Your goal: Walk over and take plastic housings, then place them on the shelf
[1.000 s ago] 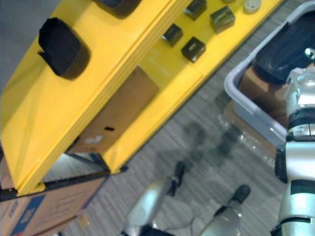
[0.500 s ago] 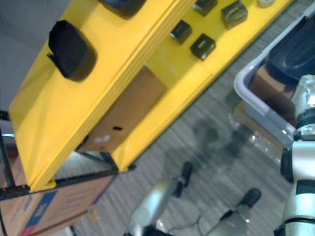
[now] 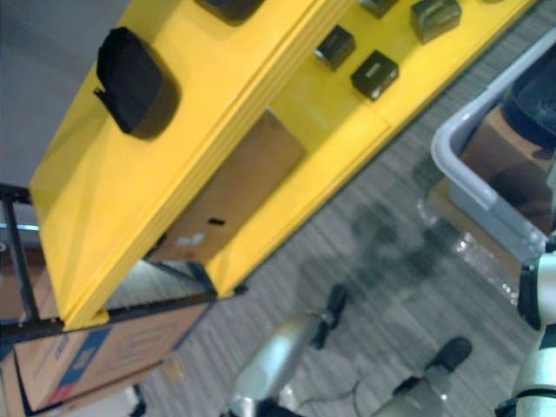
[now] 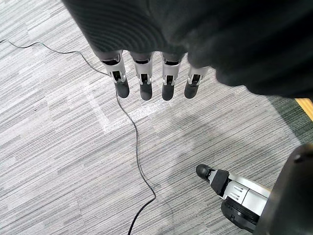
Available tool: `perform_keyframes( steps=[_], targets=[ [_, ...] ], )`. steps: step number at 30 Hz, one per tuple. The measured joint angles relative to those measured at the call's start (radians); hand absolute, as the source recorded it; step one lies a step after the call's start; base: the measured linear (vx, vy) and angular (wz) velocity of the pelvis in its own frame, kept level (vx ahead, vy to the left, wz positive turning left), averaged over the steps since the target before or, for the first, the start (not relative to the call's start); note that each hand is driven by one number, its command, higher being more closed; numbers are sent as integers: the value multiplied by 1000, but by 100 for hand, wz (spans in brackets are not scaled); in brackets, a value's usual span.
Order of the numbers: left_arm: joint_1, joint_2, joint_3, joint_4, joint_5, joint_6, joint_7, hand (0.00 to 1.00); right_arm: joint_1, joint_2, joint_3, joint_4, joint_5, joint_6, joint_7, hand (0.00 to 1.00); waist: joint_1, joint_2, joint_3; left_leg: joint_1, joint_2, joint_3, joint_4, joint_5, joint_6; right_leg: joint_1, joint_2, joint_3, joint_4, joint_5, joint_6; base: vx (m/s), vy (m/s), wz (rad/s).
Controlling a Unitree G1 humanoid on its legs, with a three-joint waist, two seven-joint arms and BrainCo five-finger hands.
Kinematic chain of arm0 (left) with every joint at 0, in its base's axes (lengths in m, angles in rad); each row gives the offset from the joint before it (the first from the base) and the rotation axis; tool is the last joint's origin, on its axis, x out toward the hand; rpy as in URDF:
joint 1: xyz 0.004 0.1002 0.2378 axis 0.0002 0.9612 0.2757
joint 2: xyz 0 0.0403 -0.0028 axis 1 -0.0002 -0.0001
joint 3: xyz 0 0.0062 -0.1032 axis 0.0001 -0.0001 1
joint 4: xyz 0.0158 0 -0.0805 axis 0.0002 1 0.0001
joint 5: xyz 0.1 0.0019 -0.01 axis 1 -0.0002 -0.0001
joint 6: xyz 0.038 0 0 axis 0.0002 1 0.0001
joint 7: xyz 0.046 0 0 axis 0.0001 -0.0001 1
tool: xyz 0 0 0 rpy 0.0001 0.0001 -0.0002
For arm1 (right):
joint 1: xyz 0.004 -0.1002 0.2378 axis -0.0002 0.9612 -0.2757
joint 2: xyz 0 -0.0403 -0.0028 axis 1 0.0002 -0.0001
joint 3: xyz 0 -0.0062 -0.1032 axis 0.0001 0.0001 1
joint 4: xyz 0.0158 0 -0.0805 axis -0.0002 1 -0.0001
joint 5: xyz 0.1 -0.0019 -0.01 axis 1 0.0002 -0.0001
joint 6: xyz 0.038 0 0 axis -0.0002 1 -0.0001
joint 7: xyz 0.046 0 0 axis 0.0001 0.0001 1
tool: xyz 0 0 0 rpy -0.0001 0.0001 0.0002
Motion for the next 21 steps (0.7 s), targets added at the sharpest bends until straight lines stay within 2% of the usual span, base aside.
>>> perform_keyframes(
  steps=[5,10,13,15,18,21],
  targets=[
    [0,0,-8,9,-1,-1,-6,0,0,-16,30,0,-15,12,87,100,0,13,-10,0,2,1,0,0,0,-2,1,0,0,0,0,0,0,0],
    [0,0,-10,9,-1,-9,-8,0,-2,-11,59,0,-130,61,146,100,5,20,-16,0,2,2,-3,0,0,-2,1,0,-3,1,-1,0,0,0],
    [1,4,-10,2,1,-77,-6,0,-29,-11,113,0,-325,110,181,100,7,20,-16,0,2,1,-4,0,0,-1,1,-2,-3,1,-1,0,0,0],
    [0,9,-10,-48,3,-154,9,0,-62,-17,173,2,-472,136,210,100,4,19,-15,0,3,0,-4,0,0,1,3,-4,-3,3,-3,0,0,0],
    [-10,14,-11,-162,7,-228,45,0,-96,-20,240,9,-560,143,251,100,-4,10,-8,8,6,-1,-3,0,0,14,5,-6,-4,5,-5,0,0,0],
    [-19,15,-16,-283,20,-271,100,0,-99,-21,242,10,-604,135,272,100,-13,4,-3,17,11,-1,-3,0,0,25,11,-17,-5,11,-13,0,0,0]
  ],
)
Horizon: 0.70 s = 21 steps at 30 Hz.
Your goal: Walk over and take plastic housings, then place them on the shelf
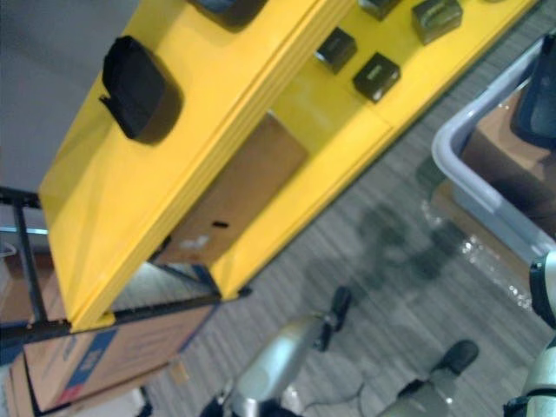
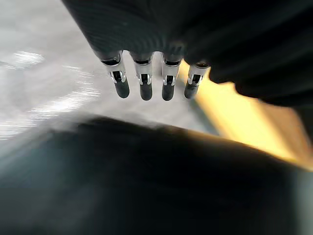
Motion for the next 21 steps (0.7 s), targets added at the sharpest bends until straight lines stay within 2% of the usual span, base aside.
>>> perform_keyframes(
  steps=[3,6,7,9,13,14,17,21],
  targets=[
    [-8,28,-4,-226,0,-11,71,0,-8,0,-1,5,-53,-42,8,100,-37,-32,24,7,17,-1,11,-5,-7,16,18,-16,-8,10,-13,-48,-34,-7],
    [-6,64,-4,-384,-1,-10,81,0,-8,-1,-6,10,-82,-75,23,100,-72,-63,48,26,29,1,11,-8,-12,34,30,-16,-14,13,-18,-53,-39,-12],
    [-6,76,-4,-461,-2,-8,77,0,-5,-4,-14,10,-104,-101,25,100,-87,-85,63,34,36,6,11,-9,-14,41,36,-17,-18,15,-21,-40,-29,-11],
    [-6,76,-5,-576,-5,-1,57,0,-4,-8,-44,10,-122,-141,25,100,-112,-104,76,38,45,9,11,-10,-15,45,46,-17,-26,24,-32,-52,-29,-12],
    [-12,76,-6,-747,-19,11,32,0,56,-8,-99,-9,-146,-193,23,100,-136,-118,86,52,60,28,8,-12,-18,49,57,-13,-37,32,-41,-43,-27,-18],
    [-21,77,-6,-792,-22,13,21,0,79,-3,-106,-15,-146,-208,22,100,-150,-118,87,55,66,28,7,-12,-19,52,63,-13,-37,33,-42,-22,-36,-7],
    [-104,78,-45,-846,-61,58,9,0,101,20,-140,-22,-145,-233,0,100,-170,-123,90,61,85,34,1,-8,-26,52,84,-10,-48,46,-58,-27,-46,-15],
    [-277,90,-113,-842,-70,160,10,0,103,95,-161,-59,-144,-252,-29,100,-189,-157,111,89,115,77,-24,0,-37,41,108,18,-63,65,-82,-47,-45,-34]
  ],
)
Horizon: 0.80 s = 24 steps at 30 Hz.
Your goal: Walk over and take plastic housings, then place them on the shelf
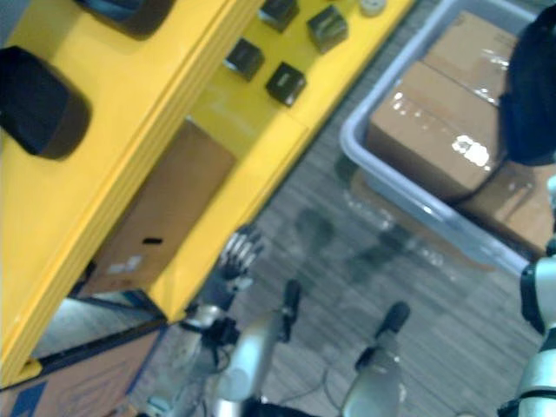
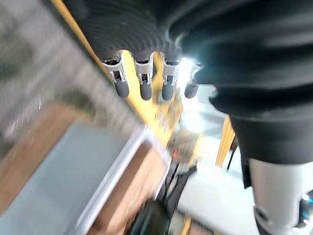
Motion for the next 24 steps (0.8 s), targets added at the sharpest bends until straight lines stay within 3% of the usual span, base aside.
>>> perform_keyframes(
  steps=[5,9,12,18,24],
  targets=[
    [-179,4,-14,79,-117,89,13,0,2,96,1,-62,1,-16,-50,100,-39,-3,1,-1,15,15,-9,8,-11,-18,20,18,-7,11,-13,-44,-25,-17],
    [-288,-9,-6,167,-234,131,42,0,30,167,-9,-145,11,-68,-179,100,-63,-13,-1,0,31,32,-22,19,-23,-29,36,28,-15,16,-13,-40,-45,-11],
    [-339,-20,12,234,-305,135,66,0,53,239,-58,-260,40,-124,-297,100,-92,-39,-3,4,39,38,-37,28,-28,-37,45,38,-15,19,-16,-29,-33,-7],
    [-435,-47,73,323,-305,130,141,0,140,339,-96,-510,13,-244,-472,100,-111,-94,-20,35,44,84,-49,29,-29,-47,49,84,-14,28,-24,-25,-6,-21],
    [-493,-34,143,409,-305,113,221,0,284,407,-98,-720,-57,-325,-521,100,-142,-127,-38,76,46,99,-76,43,-32,-28,52,103,-15,28,-23,-37,-9,-8]
  ],
)
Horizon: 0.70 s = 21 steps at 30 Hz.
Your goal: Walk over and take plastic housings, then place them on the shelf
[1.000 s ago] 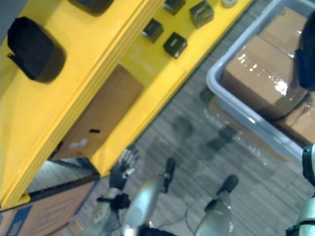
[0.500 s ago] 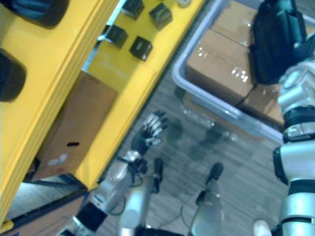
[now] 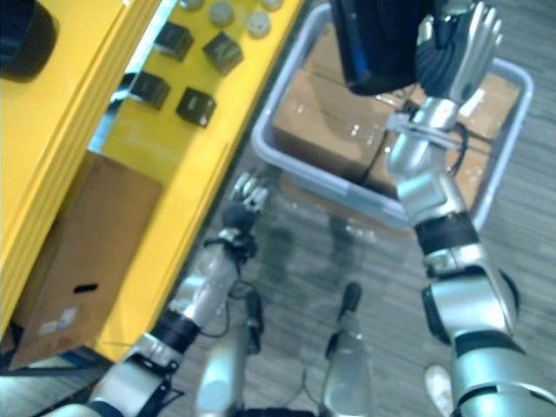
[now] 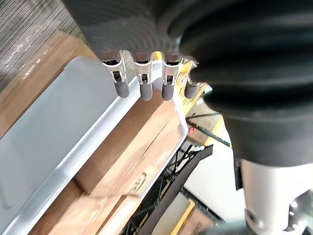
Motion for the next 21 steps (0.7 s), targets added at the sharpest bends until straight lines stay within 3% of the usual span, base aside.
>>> perform_keyframes(
  steps=[6,9,12,17,21],
  targets=[
    [-43,49,57,32,-32,-3,38,0,225,82,-19,-140,-88,-79,2,100,-21,-46,-23,66,5,16,-36,13,-8,46,7,7,-12,0,0,-18,-7,-7],
    [-62,64,65,32,-30,-42,62,0,288,116,-24,-140,-100,-110,4,100,-24,-81,-45,82,5,18,-57,21,-12,53,10,7,-17,0,0,-21,-4,-1],
    [-68,64,65,40,-30,-50,62,0,311,132,-29,-140,-101,-125,6,100,-23,-91,-53,102,2,16,-78,31,-13,70,9,4,-23,0,0,-9,4,4],
    [-81,57,65,54,-69,-121,-43,0,327,149,-27,-139,-103,-150,15,100,-17,-96,-60,117,-1,15,-104,45,-15,80,9,0,-32,1,2,-2,3,2],
    [-103,57,42,41,-52,-118,-41,0,328,158,3,-134,-103,-149,23,100,-16,-98,-62,117,-2,15,-105,46,-14,80,8,0,-33,2,2,0,0,0]
  ],
)
